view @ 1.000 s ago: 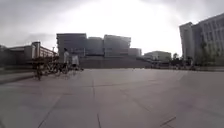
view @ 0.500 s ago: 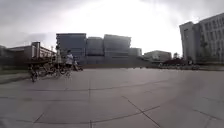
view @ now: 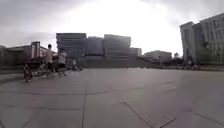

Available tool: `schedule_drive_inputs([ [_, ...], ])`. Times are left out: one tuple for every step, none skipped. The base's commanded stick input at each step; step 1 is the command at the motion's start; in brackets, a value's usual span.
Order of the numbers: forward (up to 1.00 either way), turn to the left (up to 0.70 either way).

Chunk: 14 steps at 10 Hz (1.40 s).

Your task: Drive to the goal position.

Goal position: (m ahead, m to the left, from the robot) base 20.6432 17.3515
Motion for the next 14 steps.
schedule_drive_inputs([
  [0.85,0.24],
  [0.85,0.34],
  [0.85,0.34],
  [0.85,0.07],
  [0.85,0.00],
  [0.85,0.00],
  [0.85,0.00],
  [0.85,0.00],
  [0.85,0.00],
  [0.85,0.00],
  [0.85,0.00],
  [0.85,0.00],
  [0.85,0.00],
  [0.85,0.00],
])
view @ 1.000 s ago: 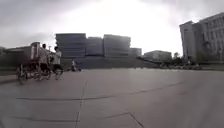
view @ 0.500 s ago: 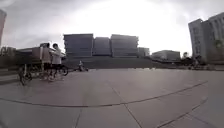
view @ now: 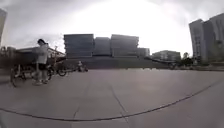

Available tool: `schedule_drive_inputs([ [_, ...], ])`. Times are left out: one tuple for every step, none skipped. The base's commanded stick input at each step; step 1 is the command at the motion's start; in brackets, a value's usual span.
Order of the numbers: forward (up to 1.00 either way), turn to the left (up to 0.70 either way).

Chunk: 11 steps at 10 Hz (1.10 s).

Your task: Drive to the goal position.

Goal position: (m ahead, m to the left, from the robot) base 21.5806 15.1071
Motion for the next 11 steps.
schedule_drive_inputs([
  [0.85,0.00],
  [0.85,0.00],
  [0.85,0.00],
  [0.85,0.00],
  [0.85,0.00],
  [0.85,0.00],
  [0.85,0.00],
  [0.85,0.00],
  [0.85,0.00],
  [0.85,0.00],
  [0.85,0.00],
])
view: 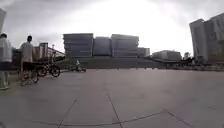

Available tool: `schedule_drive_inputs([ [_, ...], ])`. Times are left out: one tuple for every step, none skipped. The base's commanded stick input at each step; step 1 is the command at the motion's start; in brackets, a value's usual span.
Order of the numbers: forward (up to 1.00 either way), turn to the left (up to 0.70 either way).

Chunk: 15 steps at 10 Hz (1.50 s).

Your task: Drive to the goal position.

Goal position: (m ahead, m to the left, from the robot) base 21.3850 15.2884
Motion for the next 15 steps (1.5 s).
schedule_drive_inputs([
  [0.85,0.00],
  [0.85,0.00],
  [0.85,0.00],
  [0.85,0.00],
  [0.85,0.00],
  [0.85,0.00],
  [0.85,0.00],
  [0.85,0.00],
  [0.85,0.00],
  [0.85,0.00],
  [0.85,0.00],
  [0.85,0.00],
  [0.85,0.00],
  [0.85,0.00],
  [0.85,0.00],
])
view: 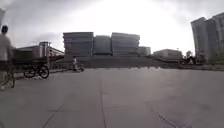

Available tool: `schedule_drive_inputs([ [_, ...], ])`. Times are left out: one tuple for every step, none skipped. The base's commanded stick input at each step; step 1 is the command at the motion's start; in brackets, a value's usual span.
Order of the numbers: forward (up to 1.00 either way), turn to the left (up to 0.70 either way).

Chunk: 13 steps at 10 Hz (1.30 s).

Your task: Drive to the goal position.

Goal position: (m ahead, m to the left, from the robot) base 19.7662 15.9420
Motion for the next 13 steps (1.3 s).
schedule_drive_inputs([
  [0.85,0.00],
  [0.85,0.00],
  [0.85,0.00],
  [0.85,0.00],
  [0.85,0.00],
  [0.85,0.00],
  [0.85,0.00],
  [0.85,0.00],
  [0.85,0.00],
  [0.85,0.00],
  [0.85,0.00],
  [0.85,0.00],
  [0.85,0.00],
])
